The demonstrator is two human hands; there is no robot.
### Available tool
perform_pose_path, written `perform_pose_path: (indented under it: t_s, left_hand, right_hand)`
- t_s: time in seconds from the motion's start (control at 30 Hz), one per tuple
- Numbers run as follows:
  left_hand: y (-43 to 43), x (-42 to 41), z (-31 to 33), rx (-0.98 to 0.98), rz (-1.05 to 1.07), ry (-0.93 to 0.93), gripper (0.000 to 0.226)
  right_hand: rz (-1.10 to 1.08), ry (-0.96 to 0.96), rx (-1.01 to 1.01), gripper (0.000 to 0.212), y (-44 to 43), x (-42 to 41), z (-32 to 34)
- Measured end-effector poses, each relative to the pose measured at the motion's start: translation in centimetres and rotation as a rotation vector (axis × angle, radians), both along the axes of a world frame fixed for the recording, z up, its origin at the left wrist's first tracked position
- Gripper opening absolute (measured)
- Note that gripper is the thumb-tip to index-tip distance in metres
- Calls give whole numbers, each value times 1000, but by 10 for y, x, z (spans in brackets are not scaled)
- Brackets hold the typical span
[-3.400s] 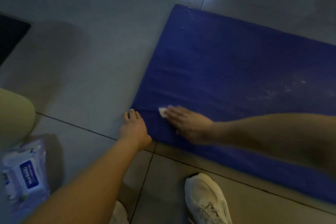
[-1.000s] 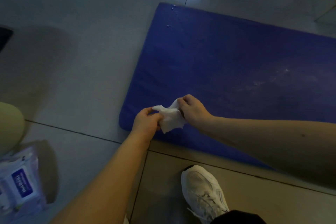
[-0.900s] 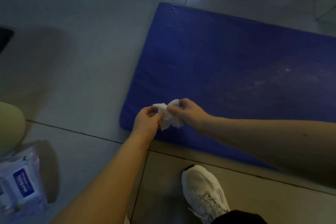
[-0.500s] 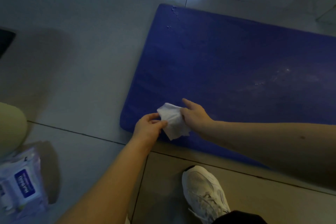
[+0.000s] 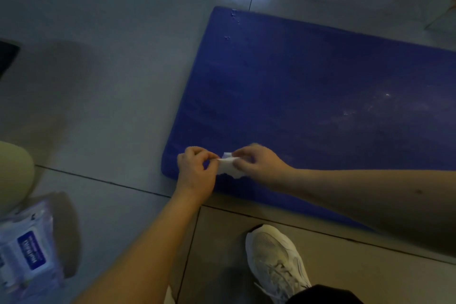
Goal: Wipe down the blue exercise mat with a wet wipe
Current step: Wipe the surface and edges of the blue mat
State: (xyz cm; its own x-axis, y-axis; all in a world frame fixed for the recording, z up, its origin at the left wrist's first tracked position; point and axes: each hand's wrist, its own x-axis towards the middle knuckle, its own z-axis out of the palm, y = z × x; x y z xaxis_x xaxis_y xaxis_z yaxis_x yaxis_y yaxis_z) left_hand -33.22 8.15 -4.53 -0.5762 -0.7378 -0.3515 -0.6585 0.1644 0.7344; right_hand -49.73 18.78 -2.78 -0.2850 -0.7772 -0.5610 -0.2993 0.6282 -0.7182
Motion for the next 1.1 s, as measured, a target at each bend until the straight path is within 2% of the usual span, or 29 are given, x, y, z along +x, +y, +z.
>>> perform_pose_path:
  t_s: [0.07,0.13,0.23,0.33,0.43,0.5,0.57,0.63,0.67,0.73,0.8,1.0,1.1]
  left_hand:
    - [-1,-2,3,98,-32,25,7]
    - [-2,-4,7,175,-54,32,10]
    - [-5,-5,9,189,-44,32,10]
    - [-10,-7,5,54,47,8,11]
    - [-19,-10,-1,-212,-54,-258,35]
    - [-23,-11,-2,-297,-262,-481,55]
    - [-23,-10,-2,-289,-427,-631,74]
    - [-22,-9,-3,-272,-503,-713,86]
    - [-22,-9,-4,-286,-529,-740,89]
    - [-21,-10,-2,-311,-565,-788,92]
    - [-21,-13,-1,-294,-575,-820,92]
    - [-27,-17,1,-228,-599,-844,92]
    - [-36,-20,4,-193,-622,-850,86]
  right_hand:
    - [149,129,-138,49,3,2,-1]
    - [201,64,-154,42,1,6,2]
    - [100,-34,-87,21,-12,2,-1]
    - [-76,129,-175,12,-29,-21,-9]
    - [-158,409,-206,10,-41,-49,-17]
    - [6,516,-187,5,-39,-56,-24]
    - [270,519,-160,11,-26,-51,-40]
    - [493,546,-123,33,-8,-37,-57]
    - [527,572,-107,45,-1,-30,-63]
    - [520,624,-7,65,9,-19,-65]
    - [523,662,87,75,12,-12,-67]
    - [400,648,83,84,-10,11,-77]
    - [468,652,6,84,-21,19,-80]
